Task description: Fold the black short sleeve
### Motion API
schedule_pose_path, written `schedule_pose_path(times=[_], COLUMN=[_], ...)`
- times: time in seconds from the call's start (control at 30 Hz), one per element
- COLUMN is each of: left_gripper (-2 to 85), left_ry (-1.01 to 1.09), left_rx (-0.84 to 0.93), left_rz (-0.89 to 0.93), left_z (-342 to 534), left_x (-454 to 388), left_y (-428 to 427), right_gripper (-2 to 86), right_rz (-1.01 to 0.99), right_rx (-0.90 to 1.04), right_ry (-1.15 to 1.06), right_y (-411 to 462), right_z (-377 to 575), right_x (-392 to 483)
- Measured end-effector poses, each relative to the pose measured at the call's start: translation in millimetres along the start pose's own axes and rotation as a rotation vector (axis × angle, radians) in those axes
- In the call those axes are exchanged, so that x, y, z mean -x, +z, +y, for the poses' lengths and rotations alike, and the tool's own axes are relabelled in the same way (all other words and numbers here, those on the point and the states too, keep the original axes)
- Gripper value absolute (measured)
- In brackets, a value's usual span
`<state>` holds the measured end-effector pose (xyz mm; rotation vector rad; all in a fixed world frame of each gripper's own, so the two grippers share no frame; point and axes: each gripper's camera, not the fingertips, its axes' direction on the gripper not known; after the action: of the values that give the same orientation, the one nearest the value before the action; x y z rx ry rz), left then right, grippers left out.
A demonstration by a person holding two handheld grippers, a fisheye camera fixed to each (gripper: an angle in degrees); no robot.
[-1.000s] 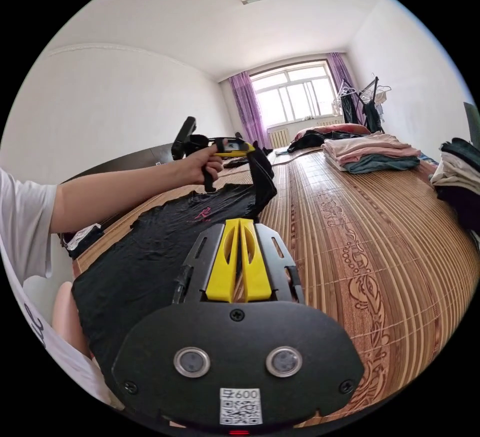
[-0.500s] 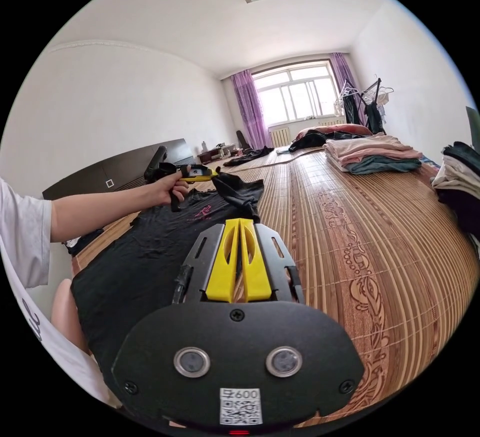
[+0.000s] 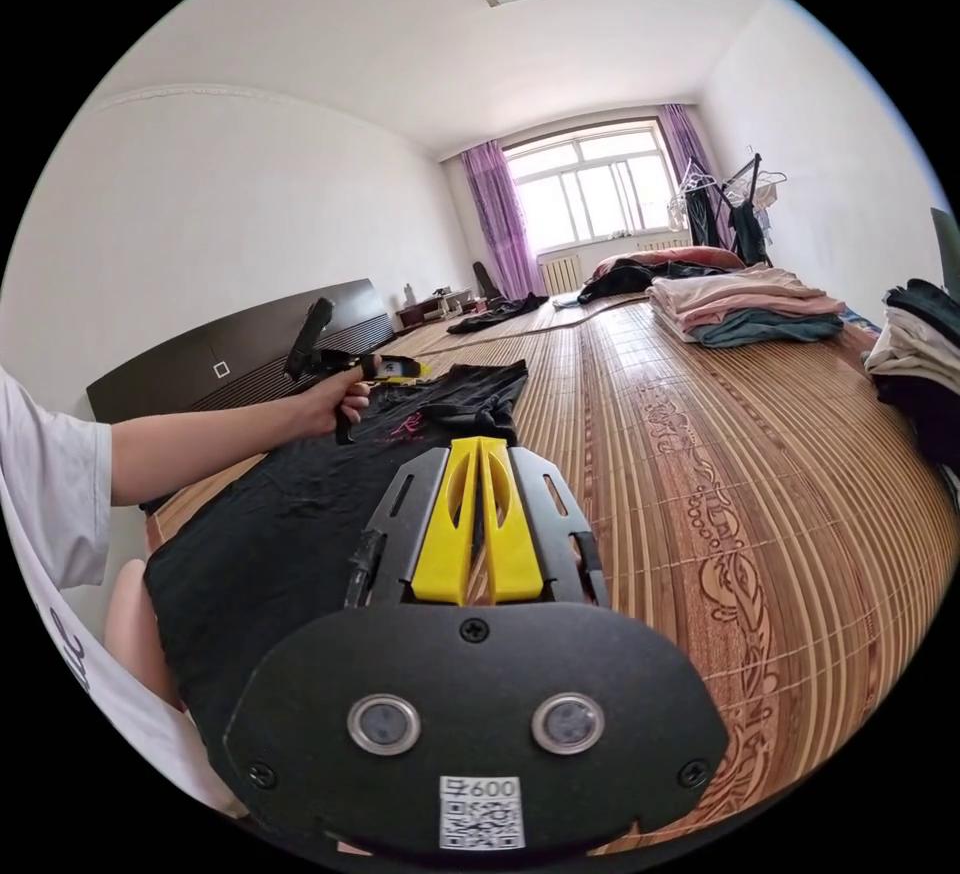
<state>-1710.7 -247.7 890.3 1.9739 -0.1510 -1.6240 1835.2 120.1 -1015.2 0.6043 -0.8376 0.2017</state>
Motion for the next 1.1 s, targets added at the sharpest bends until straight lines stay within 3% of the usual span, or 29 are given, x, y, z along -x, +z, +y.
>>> schedule_pose_path(times=[0.13, 0.33, 0.57, 0.77, 0.9, 1.1], left_gripper=[11.9, 9.3, 4.2, 2.8, 2.3, 3.2], left_ry=[0.0, -0.084, -0.198, -0.395, -0.672, -0.873], left_rx=[0.176, 0.176, 0.161, -0.064, -0.214, -0.112], left_rz=[0.071, -0.059, 0.023, 0.188, 0.341, 0.555], left_z=[-33.2, -44.0, -35.6, 29.7, 113.1, 166.8], left_x=[-57.3, -73.9, -41.3, -3.0, 29.8, 62.3], left_y=[35.9, 34.3, 11.0, -68.8, -108.1, -99.9], right_gripper=[-0.9, -0.9, -0.9, -0.9, -0.8, -0.6], right_rz=[0.0, -0.022, -0.008, -0.001, 0.011, 0.006], right_rx=[-0.006, -0.014, -0.004, 0.004, -0.005, -0.014], right_ry=[0.0, 0.049, 0.057, 0.069, 0.079, 0.023], right_y=[-0.4, -0.8, 1.3, 7.1, 10.4, 16.4], right_z=[-2.2, -6.0, -10.0, -12.3, -11.2, -9.4], right_x=[3.1, -3.5, -0.3, 3.3, 8.3, 26.2])
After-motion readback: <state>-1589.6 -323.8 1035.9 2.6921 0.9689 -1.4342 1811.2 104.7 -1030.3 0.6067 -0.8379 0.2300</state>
